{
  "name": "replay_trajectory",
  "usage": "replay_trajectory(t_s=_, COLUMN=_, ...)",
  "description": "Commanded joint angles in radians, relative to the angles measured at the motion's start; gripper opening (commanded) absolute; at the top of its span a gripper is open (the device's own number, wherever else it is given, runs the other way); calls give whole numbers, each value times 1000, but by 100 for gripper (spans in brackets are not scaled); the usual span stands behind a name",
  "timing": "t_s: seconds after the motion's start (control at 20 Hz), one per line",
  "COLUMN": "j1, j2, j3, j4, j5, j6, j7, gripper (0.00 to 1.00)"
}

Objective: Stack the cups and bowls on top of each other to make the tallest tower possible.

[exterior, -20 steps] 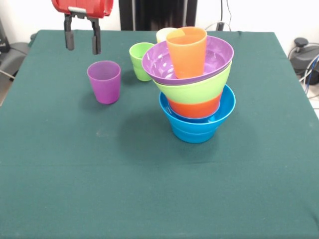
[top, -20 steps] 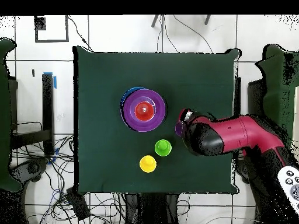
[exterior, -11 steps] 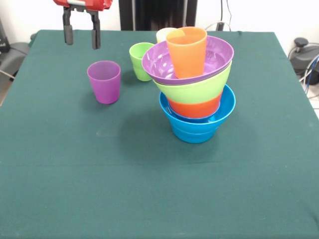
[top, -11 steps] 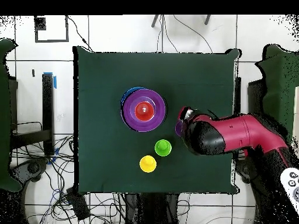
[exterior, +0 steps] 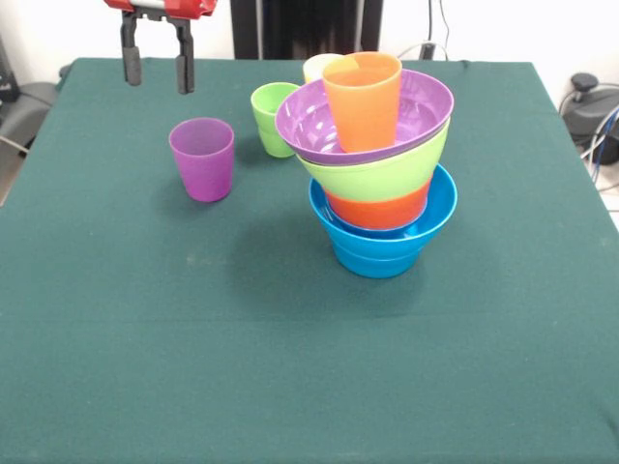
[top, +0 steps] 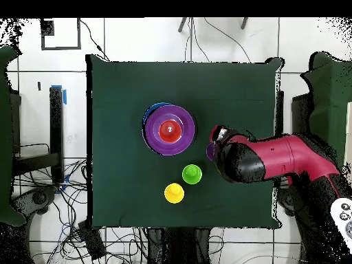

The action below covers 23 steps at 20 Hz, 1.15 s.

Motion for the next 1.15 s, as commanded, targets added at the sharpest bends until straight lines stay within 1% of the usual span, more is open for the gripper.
replay_trajectory(t_s=0.05, j1=39, j2=28, j3=2, j4=40, j5=-23, j6=86, j7=-231, gripper=100)
replay_trajectory(t_s=0.4, j1=29, j2=19, j3=5, j4=49, j5=-9, j6=77, j7=-217, gripper=100)
replay_trajectory(t_s=0.65, j1=9, j2=40, j3=6, j4=55, j5=-19, j6=51, j7=-221, gripper=100)
replay_trajectory(t_s=0.85, j1=9, j2=15, j3=14, j4=87, j5=-5, j6=44, j7=-208, gripper=100)
replay_trajectory(t_s=1.15, j1=15, j2=22, j3=11, j4=85, j5=-3, j6=46, j7=-199, gripper=100)
